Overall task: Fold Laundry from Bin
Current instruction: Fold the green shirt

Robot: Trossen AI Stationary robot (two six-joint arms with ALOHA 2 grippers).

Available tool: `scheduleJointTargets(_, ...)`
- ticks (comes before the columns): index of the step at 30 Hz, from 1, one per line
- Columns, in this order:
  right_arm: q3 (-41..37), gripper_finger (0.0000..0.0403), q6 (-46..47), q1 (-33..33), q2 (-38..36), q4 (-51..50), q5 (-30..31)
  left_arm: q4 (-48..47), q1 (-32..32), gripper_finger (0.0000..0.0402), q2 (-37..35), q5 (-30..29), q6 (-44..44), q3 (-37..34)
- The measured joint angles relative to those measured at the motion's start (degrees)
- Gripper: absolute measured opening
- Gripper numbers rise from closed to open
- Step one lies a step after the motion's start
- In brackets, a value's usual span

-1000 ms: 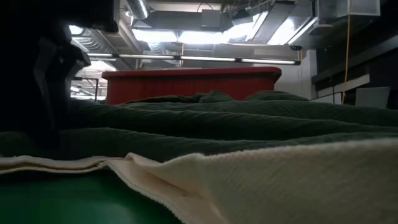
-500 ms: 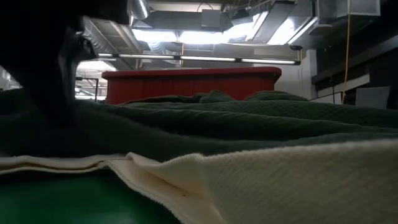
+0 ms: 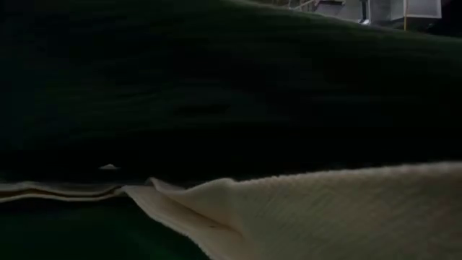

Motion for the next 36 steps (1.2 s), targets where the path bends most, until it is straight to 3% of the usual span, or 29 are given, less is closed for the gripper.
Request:
scheduleJointTargets(6,0.04,0.0021,-0.02,-0.07,0.00,1.22,-5.08,2.08,-0.73,0.0001,0.01,10.22,-0.04,-0.02)
scheduleJointTargets(11,0.04,0.0021,-0.11,-0.07,0.00,3.57,-8.11,7.04,-2.01,0.0000,0.01,13.28,0.07,-0.02)
scheduleJointTargets(20,0.04,0.0021,-0.07,-0.04,0.00,4.65,-7.27,8.63,-4.53,0.0018,0.18,2.28,-0.20,-0.09)
scheduleJointTargets(29,0.04,0.0021,1.66,0.04,0.00,4.61,-6.20,8.61,-4.52,0.0062,0.21,0.65,-0.02,-0.09)
scheduleJointTargets(36,0.04,0.0031,3.39,0.04,0.00,4.41,-6.24,8.04,-4.46,0.0100,0.21,-5.44,0.11,-0.11)
